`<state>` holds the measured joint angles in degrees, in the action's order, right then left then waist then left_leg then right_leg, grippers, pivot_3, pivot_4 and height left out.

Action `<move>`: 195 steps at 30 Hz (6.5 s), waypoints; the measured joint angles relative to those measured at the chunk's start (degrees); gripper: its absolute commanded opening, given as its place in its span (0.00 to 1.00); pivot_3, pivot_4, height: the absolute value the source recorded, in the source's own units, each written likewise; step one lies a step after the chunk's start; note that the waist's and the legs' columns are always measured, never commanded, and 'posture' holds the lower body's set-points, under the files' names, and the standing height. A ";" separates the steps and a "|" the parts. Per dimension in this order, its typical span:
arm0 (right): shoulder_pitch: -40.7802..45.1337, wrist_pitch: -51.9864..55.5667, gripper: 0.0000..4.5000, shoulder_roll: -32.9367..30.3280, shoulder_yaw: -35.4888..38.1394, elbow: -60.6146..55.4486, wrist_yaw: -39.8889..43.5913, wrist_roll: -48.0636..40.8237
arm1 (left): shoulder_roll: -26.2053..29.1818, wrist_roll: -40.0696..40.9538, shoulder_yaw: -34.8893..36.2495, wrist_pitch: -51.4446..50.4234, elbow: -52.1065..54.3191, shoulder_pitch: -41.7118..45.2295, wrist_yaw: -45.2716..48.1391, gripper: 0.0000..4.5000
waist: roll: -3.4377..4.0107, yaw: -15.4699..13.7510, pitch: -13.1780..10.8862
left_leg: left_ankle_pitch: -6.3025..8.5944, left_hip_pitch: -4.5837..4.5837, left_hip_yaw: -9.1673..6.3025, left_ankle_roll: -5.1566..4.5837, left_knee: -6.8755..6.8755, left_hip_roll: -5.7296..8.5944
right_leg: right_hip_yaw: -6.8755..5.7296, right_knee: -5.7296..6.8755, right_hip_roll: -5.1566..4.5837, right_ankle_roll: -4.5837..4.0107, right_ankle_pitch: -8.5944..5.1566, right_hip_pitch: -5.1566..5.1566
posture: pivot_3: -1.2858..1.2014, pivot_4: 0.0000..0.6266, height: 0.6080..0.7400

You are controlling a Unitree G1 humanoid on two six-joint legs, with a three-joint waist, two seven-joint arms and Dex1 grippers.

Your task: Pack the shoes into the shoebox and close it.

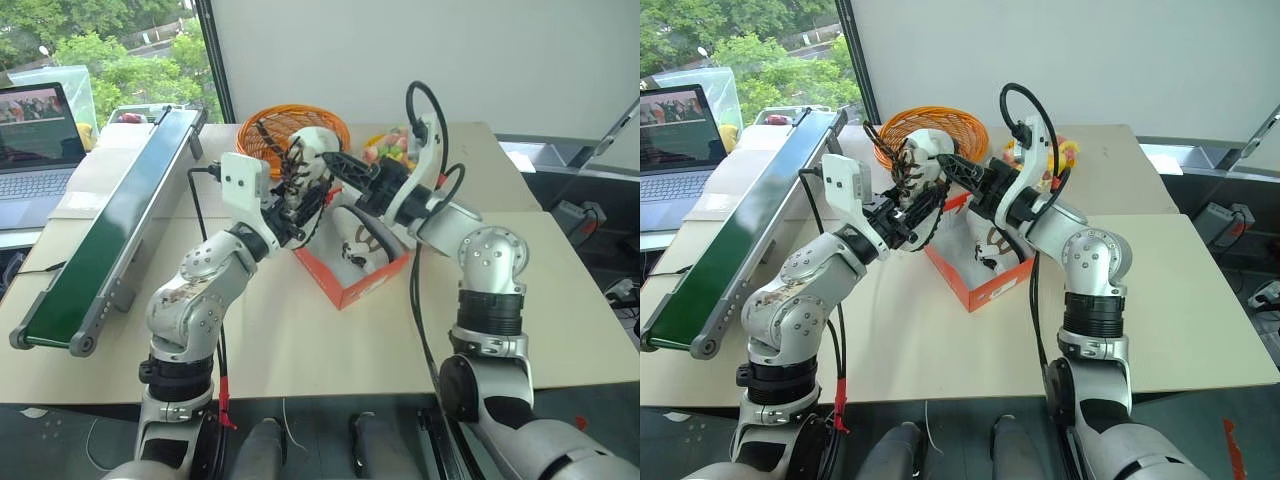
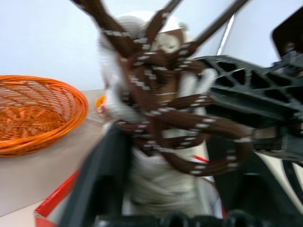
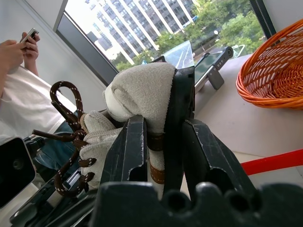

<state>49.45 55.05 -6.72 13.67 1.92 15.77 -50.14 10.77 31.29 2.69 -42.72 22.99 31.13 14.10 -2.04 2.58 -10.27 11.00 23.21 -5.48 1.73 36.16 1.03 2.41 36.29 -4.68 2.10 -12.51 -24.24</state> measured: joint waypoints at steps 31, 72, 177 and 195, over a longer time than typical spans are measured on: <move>8.39 -14.69 0.16 -16.65 -14.05 18.61 23.17 23.68 | 7.59 9.54 10.99 -5.23 8.80 -8.61 -5.14 0.72 | 0.01 0.03 -0.01 | 0.00 -0.01 0.02 0.00 0.05 0.00 | 0.02 -0.03 0.00 0.01 0.01 0.03 | 0.52 0.24 1.00; 18.86 -48.27 0.87 -7.10 -21.52 64.70 30.28 47.49 | 7.21 9.14 7.46 -4.66 14.81 -13.55 -11.28 0.73 | 0.01 0.00 0.00 | -0.02 -0.28 0.02 0.04 0.05 0.00 | 0.04 -0.01 0.00 -0.03 0.06 0.28 | 0.52 0.24 1.00; -16.18 -43.13 0.01 -7.83 -6.03 17.93 26.37 24.12 | 29.91 -1.92 -4.04 -6.26 2.15 0.36 24.14 0.73 | 0.09 1.18 -0.01 | 0.00 -0.26 0.14 0.00 0.13 -0.06 | 0.25 0.33 0.09 0.05 0.05 0.14 | 0.52 0.24 1.00; -0.90 -42.02 0.01 -6.40 -19.89 31.99 27.57 38.48 | 28.16 -4.40 -3.84 -6.24 2.18 -1.78 19.09 0.73 | 0.08 1.29 -0.01 | 0.01 -0.29 0.22 0.01 0.11 -0.07 | 0.35 0.35 0.12 0.04 0.05 0.09 | 0.52 0.24 1.00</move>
<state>48.55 13.03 -13.12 -6.22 33.91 43.34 -11.66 38.92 26.89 -1.15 -48.96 25.18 29.35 33.18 -1.96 3.86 -10.28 11.00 22.92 -5.26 1.73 36.28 0.95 2.75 36.64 -4.56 2.14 -12.46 -24.15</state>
